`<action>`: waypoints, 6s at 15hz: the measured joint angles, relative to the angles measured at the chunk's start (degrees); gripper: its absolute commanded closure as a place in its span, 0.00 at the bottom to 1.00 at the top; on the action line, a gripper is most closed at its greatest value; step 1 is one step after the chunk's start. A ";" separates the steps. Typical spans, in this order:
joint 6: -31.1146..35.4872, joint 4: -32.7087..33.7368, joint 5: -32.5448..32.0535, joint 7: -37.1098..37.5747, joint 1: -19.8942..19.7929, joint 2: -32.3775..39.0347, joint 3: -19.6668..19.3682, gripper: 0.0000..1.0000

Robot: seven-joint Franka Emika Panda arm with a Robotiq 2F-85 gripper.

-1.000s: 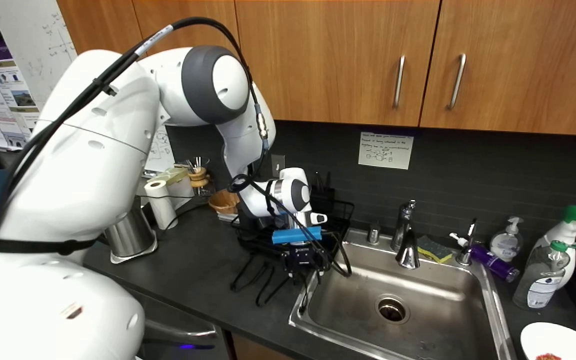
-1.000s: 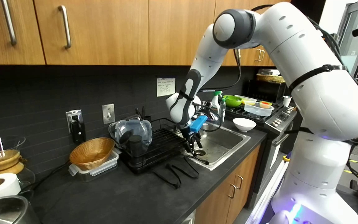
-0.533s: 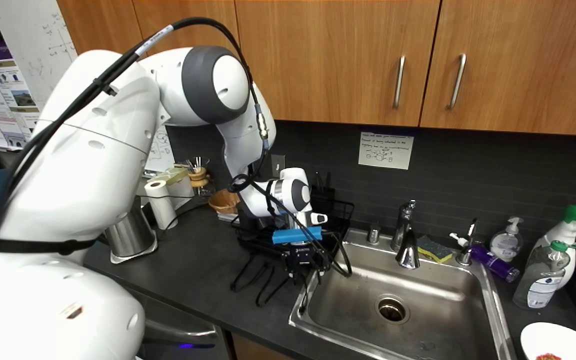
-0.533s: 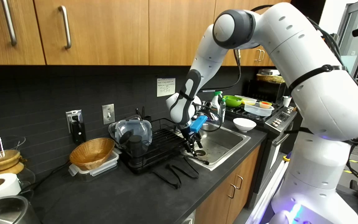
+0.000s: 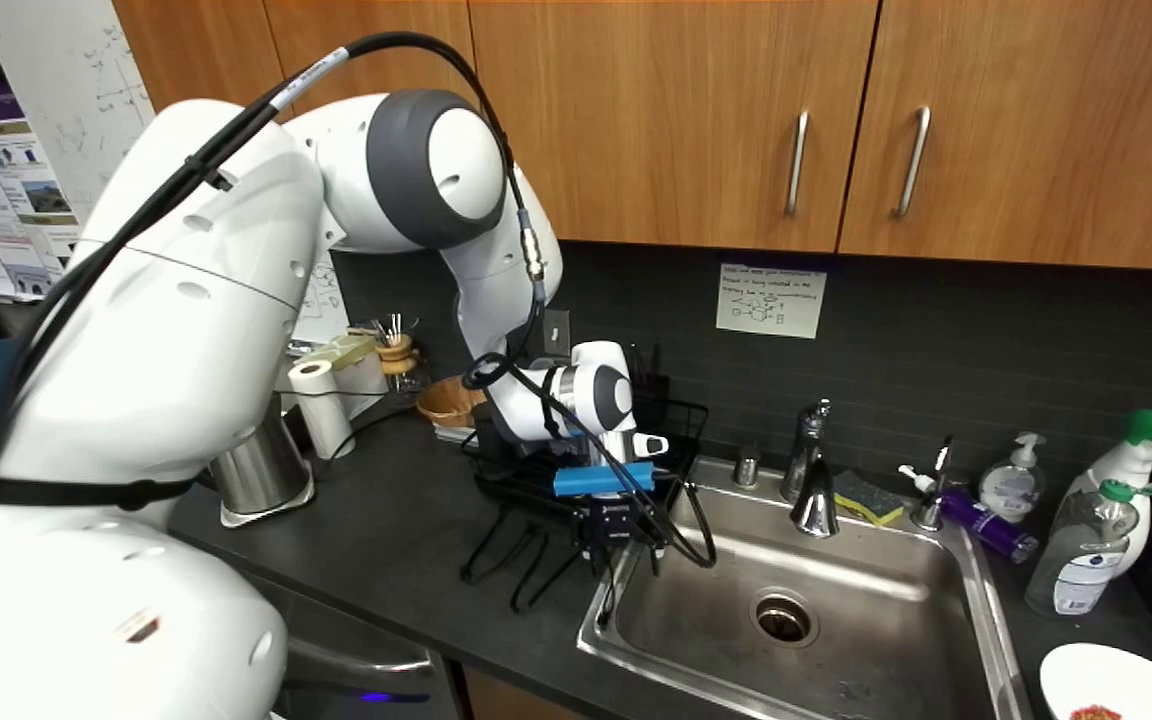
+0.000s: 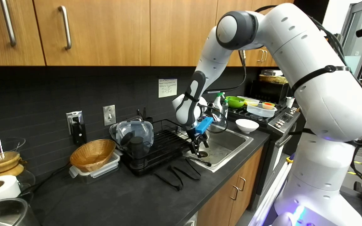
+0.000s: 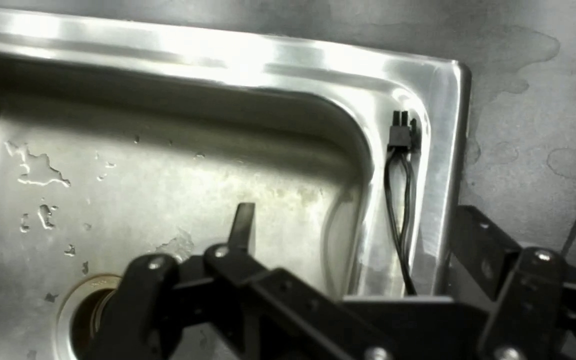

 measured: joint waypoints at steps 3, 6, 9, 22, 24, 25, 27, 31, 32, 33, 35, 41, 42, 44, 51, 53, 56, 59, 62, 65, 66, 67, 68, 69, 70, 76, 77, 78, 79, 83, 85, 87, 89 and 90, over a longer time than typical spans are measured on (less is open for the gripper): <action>-0.08 0.26 0.07 -0.21 -0.38 0.03 0.73 0.00; -0.08 0.66 0.07 -0.25 0.00 0.04 2.49 0.00; -0.07 0.84 0.07 -0.21 1.51 0.04 3.82 0.00; 3.49 -1.89 -3.58 0.84 8.64 0.09 5.85 0.00; 4.89 -2.58 -4.64 0.97 10.20 0.08 6.03 0.00; 5.55 -2.88 -5.05 1.02 10.99 0.09 6.15 0.00; 6.51 -3.19 -6.08 1.29 12.36 0.08 6.38 0.00; 7.60 -3.45 -7.77 1.79 14.62 0.08 6.49 0.00; 7.84 -3.52 -8.20 1.81 15.06 0.08 6.50 0.00; 8.07 -3.59 -8.68 1.81 15.49 0.09 6.50 0.00; 8.18 -3.63 -9.60 1.80 16.26 0.09 6.54 0.00; 8.18 -3.53 -11.69 1.78 18.26 0.09 6.86 0.00; 8.24 -3.49 -12.03 1.78 18.53 0.08 7.04 0.00; 8.68 -3.47 -12.51 1.71 18.83 0.09 7.55 0.00; 9.64 -3.48 -13.25 1.17 19.00 0.09 8.44 0.00; 9.75 -3.51 -13.26 0.60 19.00 0.09 8.50 0.00; 9.76 -3.47 -13.26 -1.19 18.61 0.29 8.81 0.00; 9.51 -2.80 -13.26 -3.27 18.18 1.38 9.23 0.00; 9.39 -1.20 -13.26 -5.76 18.05 2.97 9.36 0.00; 9.16 -0.56 -13.26 -6.32 17.87 3.59 9.42 0.00; 9.13 -0.56 -13.26 -6.33 17.87 3.59 9.43 0.00; 9.10 -0.56 -13.26 -6.33 17.87 3.59 9.43 0.00; 9.09 -0.55 -13.26 -6.34 17.87 3.59 9.43 0.00; 9.09 -0.55 -13.26 -6.35 17.87 3.59 9.43 0.00; 9.08 -0.63 -13.24 -6.24 17.87 3.59 9.44 0.00; 11.01 -1.27 -15.15 -6.22 17.92 3.61 9.41 0.00; 11.83 -1.67 -16.38 -6.22 18.00 3.47 9.38 0.00; 12.72 -2.16 -17.54 -6.21 18.06 3.26 9.36 0.00; 13.87 -2.75 -18.82 -6.19 18.07 2.98 9.34 0.00; 20.02 -5.25 -23.79 -5.74 18.05 1.93 9.26 0.00; 23.96 -6.37 -25.65 -5.70 17.67 1.67 9.16 0.00; 28.71 -7.78 -27.17 -5.84 16.66 1.42 8.85 0.00; 34.85 -9.39 -27.98 -6.25 14.91 1.40 8.64 0.00; 38.31 -10.25 -28.10 -6.53 13.82 1.45 8.67 0.00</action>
